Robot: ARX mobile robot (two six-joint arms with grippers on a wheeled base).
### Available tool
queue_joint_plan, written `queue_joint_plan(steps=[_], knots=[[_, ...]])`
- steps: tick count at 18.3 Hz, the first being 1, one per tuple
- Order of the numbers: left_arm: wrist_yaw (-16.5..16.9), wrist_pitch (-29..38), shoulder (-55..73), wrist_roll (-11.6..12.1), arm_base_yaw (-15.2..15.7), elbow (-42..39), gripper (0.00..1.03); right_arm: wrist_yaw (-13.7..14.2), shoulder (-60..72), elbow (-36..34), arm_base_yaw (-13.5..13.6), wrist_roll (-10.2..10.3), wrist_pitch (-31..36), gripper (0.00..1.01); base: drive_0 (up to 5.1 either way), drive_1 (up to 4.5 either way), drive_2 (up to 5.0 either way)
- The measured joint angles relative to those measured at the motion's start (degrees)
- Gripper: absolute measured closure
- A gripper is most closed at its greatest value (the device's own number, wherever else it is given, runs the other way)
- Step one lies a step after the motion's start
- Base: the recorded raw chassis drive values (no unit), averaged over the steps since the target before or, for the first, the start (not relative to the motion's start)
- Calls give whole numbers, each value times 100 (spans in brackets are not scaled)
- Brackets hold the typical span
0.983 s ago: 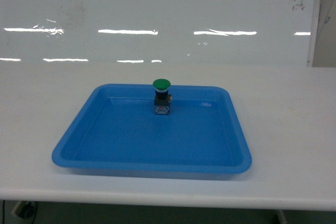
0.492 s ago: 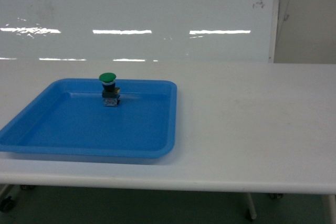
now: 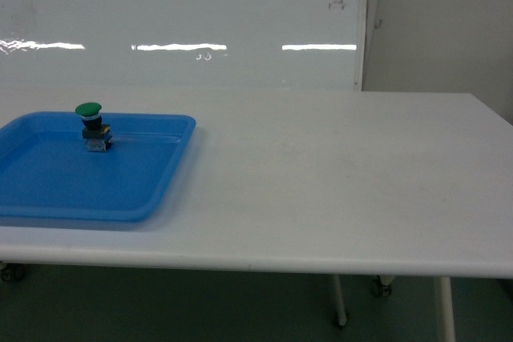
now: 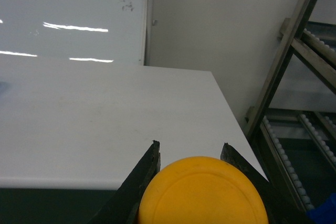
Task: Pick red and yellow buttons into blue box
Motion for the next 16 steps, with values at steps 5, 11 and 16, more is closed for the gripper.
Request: queue_joint_plan(steps=[5, 11, 16], knots=[[7, 4, -4, 0, 0, 0, 75, 2, 9, 0, 0, 0, -13, 69, 424, -439, -30], [4, -7, -4, 0, -2, 0, 75, 2, 0, 0, 0, 0, 2, 69, 466, -381, -77], [4, -2, -4, 0, -2, 0, 75, 0, 11, 0, 0, 0, -13, 69, 497, -305, -154]])
